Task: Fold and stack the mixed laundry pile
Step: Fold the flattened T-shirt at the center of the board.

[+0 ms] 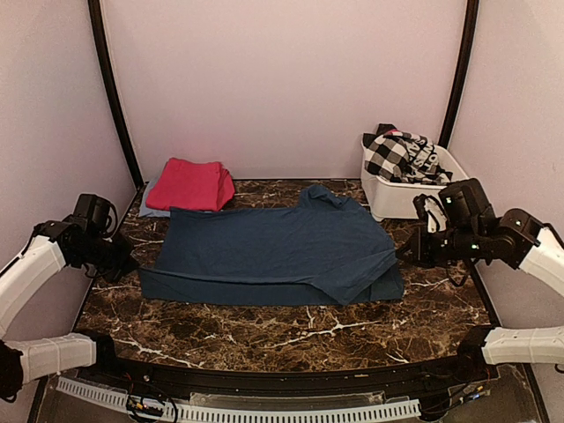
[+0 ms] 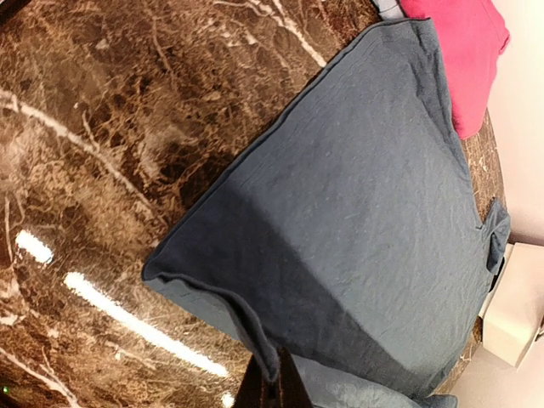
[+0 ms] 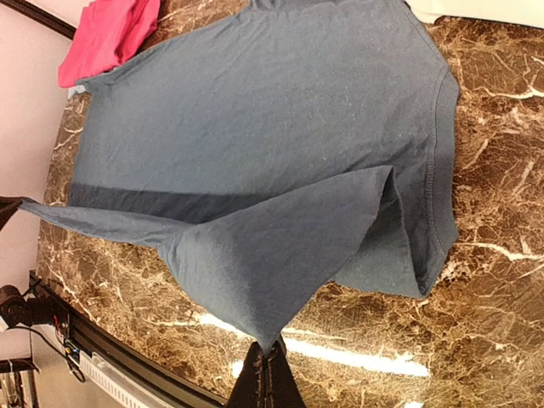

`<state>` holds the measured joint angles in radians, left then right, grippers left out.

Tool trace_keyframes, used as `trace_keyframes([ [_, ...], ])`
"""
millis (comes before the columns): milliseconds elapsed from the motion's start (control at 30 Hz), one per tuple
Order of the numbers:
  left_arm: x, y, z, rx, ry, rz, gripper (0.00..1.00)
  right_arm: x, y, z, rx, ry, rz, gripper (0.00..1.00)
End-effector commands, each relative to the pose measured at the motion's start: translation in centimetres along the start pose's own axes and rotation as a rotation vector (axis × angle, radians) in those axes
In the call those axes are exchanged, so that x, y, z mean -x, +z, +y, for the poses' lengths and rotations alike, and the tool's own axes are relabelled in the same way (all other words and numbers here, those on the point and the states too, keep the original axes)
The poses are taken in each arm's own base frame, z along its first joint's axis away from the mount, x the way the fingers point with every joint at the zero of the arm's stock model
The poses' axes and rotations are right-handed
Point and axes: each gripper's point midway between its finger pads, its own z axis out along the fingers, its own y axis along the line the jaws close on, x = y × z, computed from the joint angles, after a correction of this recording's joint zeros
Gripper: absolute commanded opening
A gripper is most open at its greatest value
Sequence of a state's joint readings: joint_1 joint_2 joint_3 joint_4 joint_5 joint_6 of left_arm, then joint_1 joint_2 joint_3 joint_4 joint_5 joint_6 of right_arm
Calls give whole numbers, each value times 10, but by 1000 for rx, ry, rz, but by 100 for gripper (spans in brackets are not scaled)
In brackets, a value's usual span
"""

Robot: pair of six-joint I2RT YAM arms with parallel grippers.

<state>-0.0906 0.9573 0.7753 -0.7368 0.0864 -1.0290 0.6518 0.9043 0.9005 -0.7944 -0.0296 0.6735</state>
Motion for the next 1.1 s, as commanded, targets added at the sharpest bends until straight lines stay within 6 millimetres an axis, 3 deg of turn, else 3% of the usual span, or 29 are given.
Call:
trace_keyframes([
  [0,-22,1,33,73,-57,52,0,11,-15,4,22,2,-59,0],
  [233,-18,16,35,103,-77,46,0,28,-4,2,-47,-30,-78,0],
  [433,-2,30,20,106,-54,17,0,31,14,-8,-88,-9,-57,0],
  [633,12,47,9,128,-29,-1,0,49,20,-22,-108,22,-93,0],
  [867,20,71,-4,145,-4,23,0,56,49,-31,-128,22,-54,0],
  [1067,22,86,-1,173,5,32,0,58,71,-31,-125,15,-20,0],
])
